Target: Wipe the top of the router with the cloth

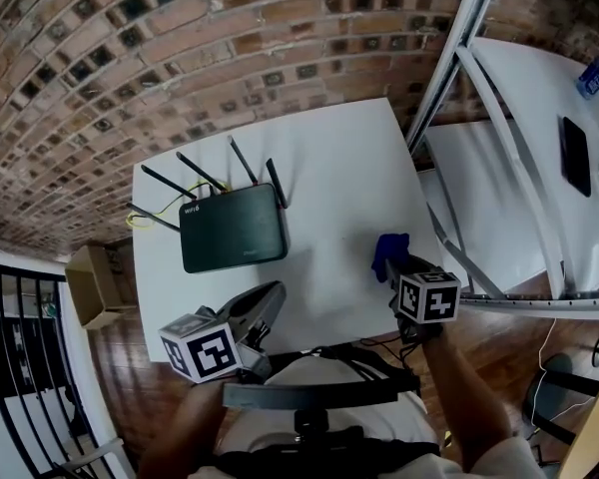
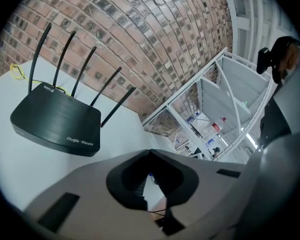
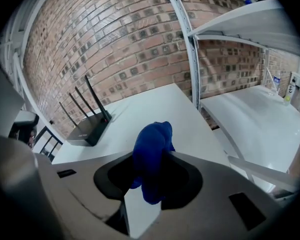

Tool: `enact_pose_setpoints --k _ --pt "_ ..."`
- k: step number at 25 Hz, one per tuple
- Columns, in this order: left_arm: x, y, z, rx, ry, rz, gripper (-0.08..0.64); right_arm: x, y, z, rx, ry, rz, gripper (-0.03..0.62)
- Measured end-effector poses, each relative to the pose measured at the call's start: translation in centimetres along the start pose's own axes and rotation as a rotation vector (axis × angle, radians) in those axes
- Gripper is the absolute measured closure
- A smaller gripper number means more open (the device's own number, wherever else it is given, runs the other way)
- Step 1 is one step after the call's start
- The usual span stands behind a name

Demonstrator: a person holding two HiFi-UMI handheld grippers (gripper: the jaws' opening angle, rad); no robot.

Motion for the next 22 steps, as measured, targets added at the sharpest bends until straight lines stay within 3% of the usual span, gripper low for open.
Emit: enact_pose_setpoints --k 5,10,18,22 --pt "0.4 0.3 0.1 0.008 -0.004 0.014 0.534 -0.6 -0.9 1.0 -0.015 -0.008 -0.021 0.454" --pt "0.2 1.2 0.2 0.028 -0.003 0.032 0.534 -0.7 -1.3 1.0 0.007 -0.035 -0.022 0.403" --pt "-0.2 2.1 0.4 0.037 0.001 0.065 0.534 2.1 0.4 0.4 0.017 -0.022 0.120 0.279" --pt "-0.5 2.1 0.5 0.035 0.013 0.068 0.534 3.2 2.3 0.2 0.025 -0.058 0.204 0.270"
Point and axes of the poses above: the fingertips, and each gripper's own axes: y backward along the fingers, z to its right, x out of its top, the point moved 8 cm from there along y, backward along the fingers, and after that the axes turned 3 degrees about y, right-handed, at the moved point
